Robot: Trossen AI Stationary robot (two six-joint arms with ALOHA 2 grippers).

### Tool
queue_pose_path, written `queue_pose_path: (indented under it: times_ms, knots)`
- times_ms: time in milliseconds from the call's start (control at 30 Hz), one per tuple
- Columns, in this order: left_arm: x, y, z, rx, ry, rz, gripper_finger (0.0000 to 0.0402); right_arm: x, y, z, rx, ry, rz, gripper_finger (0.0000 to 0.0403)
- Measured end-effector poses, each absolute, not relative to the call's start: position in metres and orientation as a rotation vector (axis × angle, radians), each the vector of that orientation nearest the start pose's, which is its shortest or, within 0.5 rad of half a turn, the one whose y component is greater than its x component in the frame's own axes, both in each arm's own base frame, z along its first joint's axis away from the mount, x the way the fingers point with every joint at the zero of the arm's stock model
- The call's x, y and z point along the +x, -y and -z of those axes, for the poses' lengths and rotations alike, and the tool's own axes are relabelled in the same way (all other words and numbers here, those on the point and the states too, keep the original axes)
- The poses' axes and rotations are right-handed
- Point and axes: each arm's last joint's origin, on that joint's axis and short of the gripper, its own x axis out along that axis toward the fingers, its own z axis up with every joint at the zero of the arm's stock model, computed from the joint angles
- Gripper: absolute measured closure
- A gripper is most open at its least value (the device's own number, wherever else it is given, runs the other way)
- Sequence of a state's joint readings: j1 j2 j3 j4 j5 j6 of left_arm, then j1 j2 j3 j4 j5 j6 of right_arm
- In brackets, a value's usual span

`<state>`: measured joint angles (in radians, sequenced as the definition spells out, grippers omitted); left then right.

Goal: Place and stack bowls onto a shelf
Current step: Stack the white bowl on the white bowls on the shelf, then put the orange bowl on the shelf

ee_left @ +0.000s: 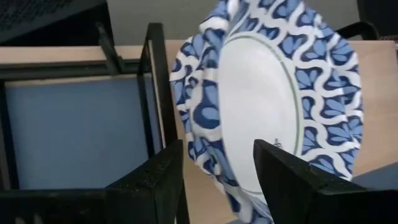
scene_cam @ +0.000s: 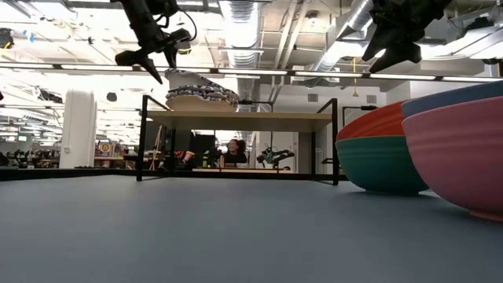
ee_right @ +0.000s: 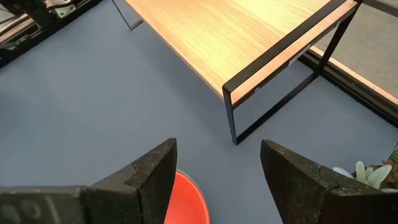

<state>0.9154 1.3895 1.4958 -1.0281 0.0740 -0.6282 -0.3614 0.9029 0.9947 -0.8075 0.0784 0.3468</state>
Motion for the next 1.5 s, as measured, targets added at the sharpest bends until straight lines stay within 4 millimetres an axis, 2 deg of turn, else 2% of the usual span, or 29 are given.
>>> queue_pose_path:
  times_ms: [300,400,500,633,900,1067,1267,1367,1500]
  knots:
    - [0.158,-0.209,-0.399,-0.889,-0.519,-1.138,0.0223,0.156,0.061,-0.33,0.44,-0.633,0.546,0.0143]
    - [0.157,-0.208,-0.41,-0.86,-0.489,-1.12,0.0238,0.156,0.061,-0.33,0.441,-0.633,0.546,0.0143]
    - [0.158,-0.204,-0.415,-0.811,-0.493,-1.096,0.0285,0.156,0.061,-0.33,0.441,-0.633,0.546,0.0143]
    - [0.165,-0.198,-0.42,-0.721,-0.48,-1.067,0.038,0.156,0.061,-0.33,0.44,-0.633,0.546,0.0143]
    - [0.168,-0.201,-0.412,-0.696,-0.522,-1.073,0.0401,0.156,0.061,-0.33,0.439,-0.633,0.546,0.0143]
    - [0.166,-0.2,-0.38,-0.777,-0.579,-1.096,0.0401,0.156,0.061,-0.33,0.437,-0.634,0.545,0.0143]
    - [0.168,-0.202,-0.36,-0.831,-0.507,-1.095,0.0401,0.156,0.061,-0.33,0.42,-0.638,0.539,0.0143]
    - [0.168,-0.202,-0.36,-0.838,-0.498,-1.088,0.0401,0.156,0.061,-0.33,0.418,-0.639,0.538,0.0143]
    - [0.165,-0.197,-0.374,-0.805,-0.455,-1.071,0.0402,0.156,0.061,-0.329,0.415,-0.641,0.537,0.0143]
